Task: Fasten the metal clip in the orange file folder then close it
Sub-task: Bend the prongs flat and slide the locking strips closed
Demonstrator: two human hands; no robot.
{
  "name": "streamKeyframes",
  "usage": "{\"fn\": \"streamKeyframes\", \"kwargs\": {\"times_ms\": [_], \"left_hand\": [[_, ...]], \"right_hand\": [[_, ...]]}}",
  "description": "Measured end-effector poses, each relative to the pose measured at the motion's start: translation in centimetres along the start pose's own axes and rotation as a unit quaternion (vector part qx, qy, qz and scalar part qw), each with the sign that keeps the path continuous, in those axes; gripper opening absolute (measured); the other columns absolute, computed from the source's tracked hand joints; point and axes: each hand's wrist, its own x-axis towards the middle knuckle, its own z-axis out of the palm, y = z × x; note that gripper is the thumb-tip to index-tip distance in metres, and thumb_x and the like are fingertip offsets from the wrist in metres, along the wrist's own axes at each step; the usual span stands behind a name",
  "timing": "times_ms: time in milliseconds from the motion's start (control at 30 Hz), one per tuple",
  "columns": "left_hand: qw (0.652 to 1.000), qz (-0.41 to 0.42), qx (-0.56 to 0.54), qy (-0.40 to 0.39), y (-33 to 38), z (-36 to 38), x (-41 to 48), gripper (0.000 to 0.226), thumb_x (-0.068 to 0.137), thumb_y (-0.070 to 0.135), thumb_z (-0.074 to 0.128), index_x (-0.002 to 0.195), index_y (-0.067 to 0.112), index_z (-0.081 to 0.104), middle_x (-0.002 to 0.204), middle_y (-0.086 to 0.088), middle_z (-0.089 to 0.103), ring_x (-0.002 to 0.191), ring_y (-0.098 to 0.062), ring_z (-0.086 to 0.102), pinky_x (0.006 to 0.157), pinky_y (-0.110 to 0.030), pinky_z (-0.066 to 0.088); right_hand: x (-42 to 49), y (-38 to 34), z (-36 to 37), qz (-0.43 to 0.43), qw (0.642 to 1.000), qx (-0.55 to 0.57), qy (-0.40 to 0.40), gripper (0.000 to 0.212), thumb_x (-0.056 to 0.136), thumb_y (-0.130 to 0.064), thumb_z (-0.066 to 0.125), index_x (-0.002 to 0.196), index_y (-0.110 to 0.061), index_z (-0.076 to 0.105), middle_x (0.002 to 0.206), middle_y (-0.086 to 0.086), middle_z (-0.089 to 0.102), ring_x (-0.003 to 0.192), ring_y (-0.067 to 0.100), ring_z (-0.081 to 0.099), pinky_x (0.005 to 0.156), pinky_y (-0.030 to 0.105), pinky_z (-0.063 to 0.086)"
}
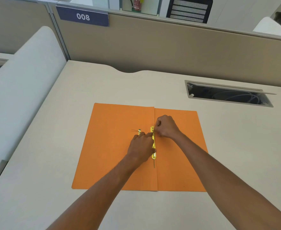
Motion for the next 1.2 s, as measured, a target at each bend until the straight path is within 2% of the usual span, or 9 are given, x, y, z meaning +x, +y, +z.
{"fn": "streamKeyframes", "kwargs": {"times_ms": [100,200,400,500,633,767,933,1200], "left_hand": [[1.000,0.002,-0.004,0.002,-0.1,0.0,0.0,0.035,0.086,0.038,0.067,0.111,0.014,0.068,0.131,0.004,0.057,0.116,-0.025,0.050,0.093,-0.039,0.040],[1.000,-0.002,-0.010,0.006,0.0,0.0,0.0,0.035,0.085,0.038,0.068,0.110,0.013,0.067,0.130,0.004,0.058,0.115,-0.024,0.050,0.093,-0.039,0.041],[1.000,0.000,-0.010,0.017,0.0,0.1,0.0,0.035,0.085,0.038,0.068,0.110,0.013,0.066,0.125,0.005,0.060,0.113,-0.023,0.051,0.093,-0.038,0.042],[1.000,0.003,-0.010,0.020,0.0,0.1,-0.1,0.035,0.086,0.038,0.067,0.111,0.013,0.066,0.125,0.004,0.060,0.113,-0.023,0.051,0.093,-0.038,0.042],[1.000,0.005,-0.006,0.018,0.0,0.1,-0.1,0.034,0.086,0.038,0.067,0.110,0.013,0.067,0.129,0.005,0.058,0.114,-0.024,0.050,0.094,-0.039,0.041],[1.000,0.000,-0.013,0.020,0.0,0.2,-0.1,0.038,0.086,0.038,0.068,0.114,0.012,0.064,0.124,0.005,0.061,0.114,-0.023,0.050,0.095,-0.038,0.041],[0.999,0.001,-0.020,0.025,-0.1,0.3,-0.1,0.037,0.085,0.037,0.068,0.111,0.011,0.065,0.122,0.005,0.061,0.113,-0.023,0.051,0.094,-0.037,0.040],[1.000,0.006,-0.014,0.026,-0.1,0.4,-0.1,0.036,0.086,0.038,0.068,0.110,0.011,0.067,0.121,0.004,0.061,0.111,-0.024,0.052,0.094,-0.038,0.041]], "right_hand": [[0.3,-0.2,0.5,0.000,1.000,-0.022,0.004,0.009,0.077,-0.009,0.067,0.070,-0.013,0.064,0.082,0.007,0.066,0.100,0.028,0.056,0.073,0.036,0.050],[0.6,-0.3,1.0,-0.006,0.999,-0.053,0.005,0.007,0.079,-0.014,0.067,0.076,-0.018,0.062,0.098,0.010,0.067,0.101,0.026,0.055,0.071,0.033,0.043],[0.3,0.0,1.6,-0.070,0.988,-0.133,0.031,0.002,0.085,-0.016,0.063,0.084,-0.014,0.063,0.095,0.011,0.066,0.087,0.029,0.059,0.063,0.031,0.037],[-0.1,0.1,1.5,-0.119,0.976,-0.180,0.038,0.009,0.088,-0.015,0.058,0.090,-0.009,0.065,0.092,0.013,0.067,0.079,0.031,0.059,0.060,0.032,0.035],[-0.3,0.3,1.0,-0.173,0.960,-0.220,0.025,0.010,0.090,-0.010,0.054,0.087,-0.007,0.062,0.089,0.013,0.068,0.070,0.028,0.052,0.058,0.032,0.032],[-0.3,0.6,0.6,-0.201,0.951,-0.235,0.010,0.012,0.093,-0.009,0.050,0.088,-0.008,0.060,0.090,0.011,0.068,0.077,0.032,0.057,0.059,0.034,0.035],[-0.1,0.6,0.3,-0.213,0.955,-0.206,0.000,0.010,0.093,-0.008,0.052,0.088,-0.007,0.061,0.089,0.009,0.069,0.079,0.030,0.059,0.064,0.040,0.046],[0.9,-0.1,-0.3,-0.172,0.968,-0.179,-0.043,0.012,0.086,-0.005,0.056,0.086,-0.008,0.068,0.088,0.010,0.070,0.079,0.028,0.062,0.067,0.041,0.053]]}}
